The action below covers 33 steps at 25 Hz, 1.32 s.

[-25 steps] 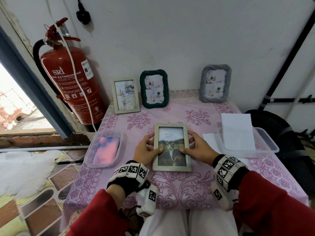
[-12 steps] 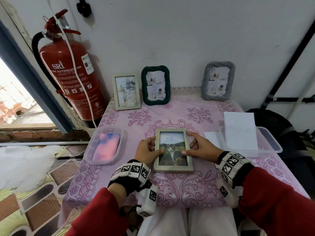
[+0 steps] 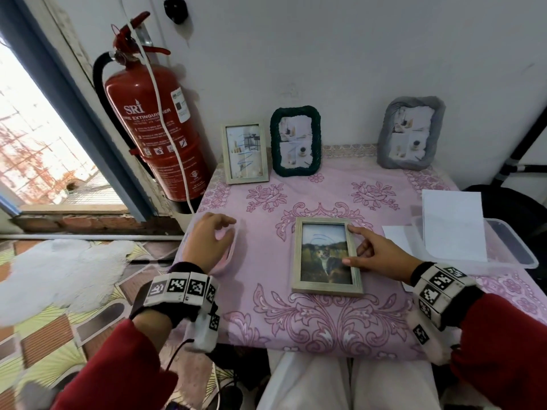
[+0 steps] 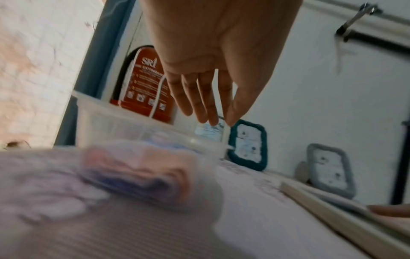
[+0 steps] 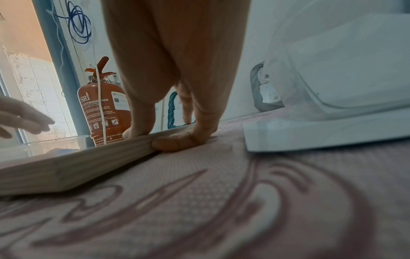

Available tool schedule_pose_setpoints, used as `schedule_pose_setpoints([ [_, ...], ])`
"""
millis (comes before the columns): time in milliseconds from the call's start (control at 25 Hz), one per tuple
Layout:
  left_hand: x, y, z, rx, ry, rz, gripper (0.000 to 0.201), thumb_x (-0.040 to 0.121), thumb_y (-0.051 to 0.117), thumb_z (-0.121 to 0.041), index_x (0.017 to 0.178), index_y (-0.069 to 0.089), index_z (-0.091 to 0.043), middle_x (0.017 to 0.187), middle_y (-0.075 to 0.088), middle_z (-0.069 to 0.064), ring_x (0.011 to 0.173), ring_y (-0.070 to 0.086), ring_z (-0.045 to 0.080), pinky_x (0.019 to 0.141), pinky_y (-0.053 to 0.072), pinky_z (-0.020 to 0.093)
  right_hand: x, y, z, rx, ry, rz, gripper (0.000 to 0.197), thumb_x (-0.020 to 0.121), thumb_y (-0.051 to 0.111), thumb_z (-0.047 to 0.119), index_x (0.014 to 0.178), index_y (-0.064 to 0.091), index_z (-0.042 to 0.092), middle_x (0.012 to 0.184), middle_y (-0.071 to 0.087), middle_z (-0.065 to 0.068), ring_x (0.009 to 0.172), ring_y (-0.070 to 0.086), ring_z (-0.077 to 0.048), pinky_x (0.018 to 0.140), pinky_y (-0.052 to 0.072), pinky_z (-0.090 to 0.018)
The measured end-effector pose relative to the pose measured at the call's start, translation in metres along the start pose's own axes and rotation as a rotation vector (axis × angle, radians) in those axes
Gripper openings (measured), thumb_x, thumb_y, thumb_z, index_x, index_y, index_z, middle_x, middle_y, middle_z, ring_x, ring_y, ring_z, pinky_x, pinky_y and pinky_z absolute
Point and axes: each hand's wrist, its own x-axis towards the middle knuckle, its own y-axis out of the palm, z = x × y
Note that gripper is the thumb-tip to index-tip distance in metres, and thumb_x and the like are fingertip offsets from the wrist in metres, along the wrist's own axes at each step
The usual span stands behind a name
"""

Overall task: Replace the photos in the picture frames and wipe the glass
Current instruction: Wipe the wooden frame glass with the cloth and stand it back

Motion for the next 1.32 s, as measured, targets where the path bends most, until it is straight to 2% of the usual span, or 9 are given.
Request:
schedule_pose_setpoints([
  [160,0.009,-0.019,0.036,0.305,-0.069,0.228,0.029,0.080,0.070,-0.016,0.108,0.067,-0.012,0.111,0.062,0.010,0.102,0.056,0.024,0.093,0.036,0.026,0.001,0.000,0.000,0.001,0.003,-0.002,0.083,0.073,0.076,0.032,0.143,0.031,0.027,0.082,0.052,0.001,0.070,0.052,-0.007,0.065,0.040,-0.015],
  [280,0.011,-0.017,0.041,0.282,-0.070,0.341,0.042,0.077,0.074,-0.023,0.115,0.064,-0.009,0.114,0.062,0.011,0.101,0.057,0.022,0.087,0.035,0.017,0.001,0.000,-0.001,0.002,0.006,-0.005,0.083,0.073,0.076,0.032,0.143,0.031,0.027,0.082,0.052,0.001,0.069,0.051,-0.008,0.065,0.040,-0.016],
  [440,0.016,-0.016,0.041,0.361,-0.042,0.421,0.051,0.075,0.076,-0.031,0.121,0.061,-0.013,0.116,0.061,0.010,0.105,0.058,0.024,0.094,0.041,0.026,0.002,0.000,-0.002,-0.004,0.006,-0.007,0.082,0.073,0.076,0.033,0.142,0.032,0.027,0.083,0.052,0.000,0.070,0.052,-0.008,0.066,0.041,-0.016],
  [560,0.017,-0.014,0.042,0.379,-0.052,0.390,0.042,0.078,0.073,-0.027,0.117,0.064,-0.016,0.114,0.064,0.008,0.104,0.060,0.022,0.092,0.044,0.028,0.002,0.001,-0.002,-0.001,0.006,-0.009,0.082,0.073,0.076,0.033,0.142,0.032,0.027,0.083,0.052,0.000,0.071,0.052,-0.008,0.066,0.040,-0.016],
  [800,0.009,-0.010,0.037,0.354,-0.065,0.260,0.020,0.088,0.060,-0.018,0.104,0.070,-0.012,0.102,0.069,0.010,0.092,0.063,0.025,0.078,0.042,0.024,-0.001,0.001,-0.002,0.033,-0.007,0.000,0.081,0.076,0.075,0.031,0.143,0.030,0.026,0.082,0.050,-0.001,0.070,0.051,-0.009,0.075,0.043,-0.023],
  [960,0.014,-0.022,0.020,0.352,-0.036,0.162,0.023,0.092,0.053,-0.015,0.108,0.068,-0.007,0.105,0.063,0.018,0.091,0.062,0.032,0.085,0.048,0.037,-0.001,0.002,0.000,0.026,-0.012,-0.006,0.079,0.077,0.074,0.030,0.143,0.031,0.026,0.082,0.049,0.000,0.070,0.050,-0.008,0.074,0.043,-0.022],
  [1040,0.015,-0.028,0.004,0.292,0.017,0.030,0.023,0.091,0.054,-0.013,0.109,0.067,-0.006,0.103,0.062,0.016,0.085,0.061,0.030,0.082,0.050,0.039,-0.002,0.001,0.000,0.027,-0.012,-0.001,0.079,0.077,0.074,0.030,0.143,0.031,0.026,0.082,0.049,0.000,0.070,0.050,-0.007,0.075,0.043,-0.022],
  [1120,0.016,-0.032,-0.018,0.217,0.128,-0.062,0.022,0.090,0.056,-0.011,0.109,0.066,-0.006,0.101,0.061,0.011,0.080,0.058,0.023,0.077,0.050,0.034,-0.001,0.001,-0.001,0.026,-0.014,0.004,0.078,0.078,0.073,0.030,0.143,0.030,0.026,0.082,0.049,0.000,0.070,0.050,-0.007,0.074,0.042,-0.022],
  [1320,0.019,-0.001,-0.071,0.041,0.318,0.045,0.020,0.089,0.057,-0.009,0.106,0.067,-0.007,0.096,0.059,0.004,0.081,0.057,0.016,0.077,0.045,0.025,-0.001,0.000,-0.001,0.003,-0.025,0.034,0.075,0.083,0.068,0.029,0.145,0.026,0.025,0.085,0.048,-0.001,0.070,0.048,-0.005,0.075,0.041,-0.021],
])
